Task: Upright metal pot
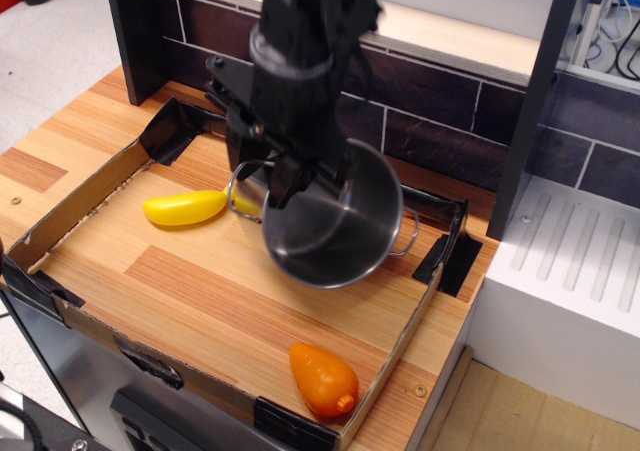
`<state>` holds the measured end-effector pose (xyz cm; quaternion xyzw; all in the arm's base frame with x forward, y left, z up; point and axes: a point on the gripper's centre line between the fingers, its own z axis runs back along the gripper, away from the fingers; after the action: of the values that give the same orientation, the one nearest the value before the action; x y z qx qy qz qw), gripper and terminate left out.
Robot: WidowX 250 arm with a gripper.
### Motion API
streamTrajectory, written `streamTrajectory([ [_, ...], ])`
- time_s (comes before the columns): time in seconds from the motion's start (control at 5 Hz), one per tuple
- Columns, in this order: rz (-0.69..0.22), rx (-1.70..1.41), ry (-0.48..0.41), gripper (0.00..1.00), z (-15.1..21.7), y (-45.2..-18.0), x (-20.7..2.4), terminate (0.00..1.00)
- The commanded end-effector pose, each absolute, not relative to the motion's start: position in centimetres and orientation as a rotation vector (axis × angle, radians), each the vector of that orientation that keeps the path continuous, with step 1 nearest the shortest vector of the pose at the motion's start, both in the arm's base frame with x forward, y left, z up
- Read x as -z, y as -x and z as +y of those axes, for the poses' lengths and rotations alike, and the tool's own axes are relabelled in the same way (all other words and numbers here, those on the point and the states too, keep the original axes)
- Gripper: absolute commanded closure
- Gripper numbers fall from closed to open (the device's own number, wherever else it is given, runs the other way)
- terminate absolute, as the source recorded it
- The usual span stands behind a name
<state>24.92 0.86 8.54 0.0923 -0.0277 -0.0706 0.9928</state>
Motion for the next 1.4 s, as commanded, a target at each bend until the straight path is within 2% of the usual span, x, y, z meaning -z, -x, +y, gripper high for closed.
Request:
streamTrajectory([
  [0.0,0.025,0.140,-0.054,1.00,1.2,-24.8,-8.8,0.00],
  [0.4,0.043,0.125,0.005,1.00,3.0,-24.8,-7.3,0.00],
  [0.8,0.155,0.030,0.108,1.00,4.1,-25.2,-6.8,0.00],
  [1.0,0.162,0.022,0.111,1.00,4.1,-25.3,-6.8,0.00],
  [1.2,0.160,0.054,0.076,0.00,4.4,-25.6,-6.6,0.00],
])
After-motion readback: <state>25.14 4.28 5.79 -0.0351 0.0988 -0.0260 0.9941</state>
